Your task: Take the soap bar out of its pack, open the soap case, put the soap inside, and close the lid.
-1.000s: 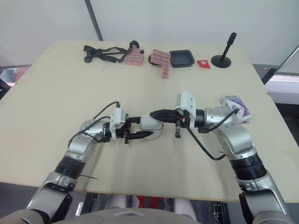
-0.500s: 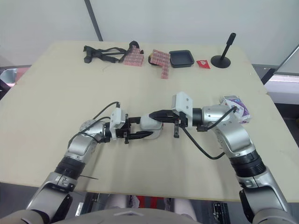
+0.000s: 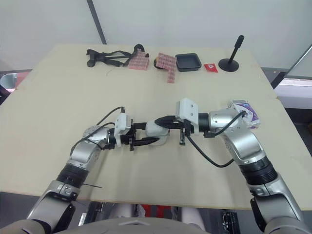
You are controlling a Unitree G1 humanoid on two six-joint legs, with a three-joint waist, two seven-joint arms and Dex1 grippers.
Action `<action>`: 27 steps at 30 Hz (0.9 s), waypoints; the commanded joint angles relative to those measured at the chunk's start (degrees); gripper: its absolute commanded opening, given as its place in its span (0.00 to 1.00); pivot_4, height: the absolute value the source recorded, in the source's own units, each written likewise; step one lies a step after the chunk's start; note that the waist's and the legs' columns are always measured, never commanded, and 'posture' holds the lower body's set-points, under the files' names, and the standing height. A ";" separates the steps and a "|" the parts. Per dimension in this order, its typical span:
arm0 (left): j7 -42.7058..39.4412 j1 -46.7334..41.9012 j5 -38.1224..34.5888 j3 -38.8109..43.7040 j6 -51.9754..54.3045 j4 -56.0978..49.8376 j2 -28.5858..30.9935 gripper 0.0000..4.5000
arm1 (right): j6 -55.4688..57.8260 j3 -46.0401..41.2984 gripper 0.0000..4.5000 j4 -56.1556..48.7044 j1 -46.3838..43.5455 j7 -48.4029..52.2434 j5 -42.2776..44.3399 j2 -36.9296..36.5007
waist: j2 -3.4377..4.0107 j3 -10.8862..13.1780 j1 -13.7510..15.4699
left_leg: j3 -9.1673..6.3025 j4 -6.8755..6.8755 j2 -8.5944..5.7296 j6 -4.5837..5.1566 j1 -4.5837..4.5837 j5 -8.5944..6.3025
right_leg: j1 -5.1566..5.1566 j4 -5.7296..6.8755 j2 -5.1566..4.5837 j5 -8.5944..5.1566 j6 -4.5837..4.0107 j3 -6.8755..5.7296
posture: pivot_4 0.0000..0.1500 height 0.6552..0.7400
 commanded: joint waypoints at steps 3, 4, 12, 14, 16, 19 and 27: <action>0.10 -0.58 -0.46 0.03 -0.60 -2.29 -0.38 0.42 | 1.69 4.77 0.00 2.75 1.69 0.51 -4.83 -1.44 | 0.00 -0.01 -0.40 | 0.00 -0.20 0.00 -0.01 0.28 0.01 | 0.28 -0.35 -0.02 0.00 0.00 -0.03 | 1.00 1.00; 0.13 -0.58 -0.46 0.03 -0.55 -2.31 -0.40 0.42 | 1.59 4.85 0.00 2.86 1.81 0.50 -4.91 -1.43 | -0.01 -0.04 -0.49 | 0.00 -0.25 0.00 -0.02 0.35 0.01 | 0.35 -0.39 -0.03 0.00 0.00 -0.05 | 1.00 1.00; 0.39 -0.40 -0.69 0.18 -0.06 -2.60 -0.54 0.42 | 0.93 1.59 0.00 3.40 2.55 -0.41 -2.06 -0.11 | -0.02 -0.09 -0.67 | 0.00 -0.36 -0.02 -0.03 0.39 0.02 | 0.46 -0.51 -0.07 0.00 0.00 -0.10 | 1.00 1.00; 0.62 -0.22 -0.85 0.37 0.24 -2.84 -0.55 0.42 | 0.45 -0.94 0.00 3.65 2.53 -0.90 0.01 0.91 | -0.02 -0.09 -0.67 | 0.00 -0.37 -0.03 -0.02 0.39 0.02 | 0.48 -0.53 -0.09 0.00 0.00 -0.11 | 1.00 1.00; 0.65 -0.02 -1.01 0.56 0.39 -3.07 -0.34 0.42 | -0.22 -3.86 0.00 4.02 2.37 -0.43 2.35 1.09 | -0.02 -0.09 -0.66 | 0.00 -0.39 -0.06 -0.02 0.37 0.02 | 0.47 -0.56 -0.12 0.00 0.00 -0.12 | 1.00 1.00; 0.78 0.26 -1.40 0.94 1.05 -3.59 0.03 0.42 | -0.34 -8.03 0.13 4.01 2.29 0.89 6.08 0.50 | -0.02 -0.07 -0.62 | 0.00 -0.42 -0.08 -0.02 0.31 0.02 | 0.45 -0.56 -0.15 0.00 0.00 -0.14 | 1.00 1.00; 1.58 0.30 -3.24 2.09 5.28 -5.49 0.67 0.42 | -3.85 -13.59 0.70 2.45 7.30 6.41 10.37 -1.69 | -0.01 -0.02 -0.59 | 0.00 -0.66 -0.04 0.00 0.09 0.00 | 0.31 -0.74 0.15 0.00 0.00 -0.10 | 1.00 1.00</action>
